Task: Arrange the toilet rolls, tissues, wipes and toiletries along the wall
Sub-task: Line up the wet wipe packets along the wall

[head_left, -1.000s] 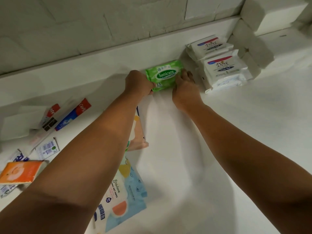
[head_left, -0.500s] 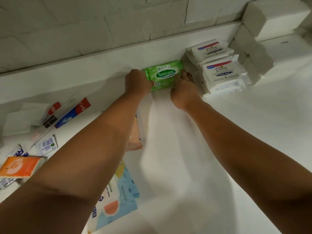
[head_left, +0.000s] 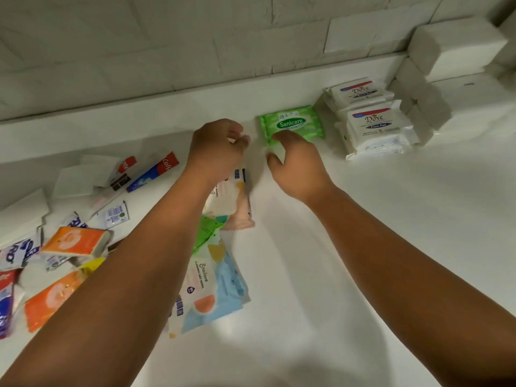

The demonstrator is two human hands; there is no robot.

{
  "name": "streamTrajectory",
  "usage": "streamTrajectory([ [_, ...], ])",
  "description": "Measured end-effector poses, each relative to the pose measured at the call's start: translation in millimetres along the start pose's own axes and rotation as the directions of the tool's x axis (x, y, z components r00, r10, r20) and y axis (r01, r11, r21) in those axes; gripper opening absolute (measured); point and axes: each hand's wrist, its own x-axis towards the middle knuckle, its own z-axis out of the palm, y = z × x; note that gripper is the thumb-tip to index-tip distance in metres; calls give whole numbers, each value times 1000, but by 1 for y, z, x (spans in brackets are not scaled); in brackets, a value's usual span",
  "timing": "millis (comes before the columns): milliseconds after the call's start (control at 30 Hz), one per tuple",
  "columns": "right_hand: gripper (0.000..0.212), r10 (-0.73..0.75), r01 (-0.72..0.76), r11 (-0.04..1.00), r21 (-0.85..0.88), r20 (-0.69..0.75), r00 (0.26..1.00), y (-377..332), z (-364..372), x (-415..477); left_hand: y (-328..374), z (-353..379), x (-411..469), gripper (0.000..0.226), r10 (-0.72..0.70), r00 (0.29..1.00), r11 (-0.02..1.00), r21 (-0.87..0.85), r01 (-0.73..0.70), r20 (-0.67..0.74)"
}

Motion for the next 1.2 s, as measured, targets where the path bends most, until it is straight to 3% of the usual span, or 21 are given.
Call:
streamTrajectory([
  [167,41,2,-6,993,114,42,999,-40,4,-41,-27,-31,-49,27,58,998,998,38,-58,13],
  [333,42,-2,-13,993,119,125,992,-72,23,-75,-67,-58,-89,25,67,998,994,83,-68,14],
  [533,57,-206,175,977,122,320,925,-89,43,-106,-109,-83,-124,24,8,997,998,60,-13,78],
  [733,62,-261,264,963,46,393,882,-97,56,-122,-136,-96,-145,56,55,979,989,121,-80,196],
  [867,57,-245,266,964,-10,355,902,-99,68,-125,-149,-92,-150,53,136,958,984,79,-160,251],
  [1200,33,-236,239,971,3,188,954,-104,90,-111,-164,-84,-137,45,135,982,979,134,-153,133],
])
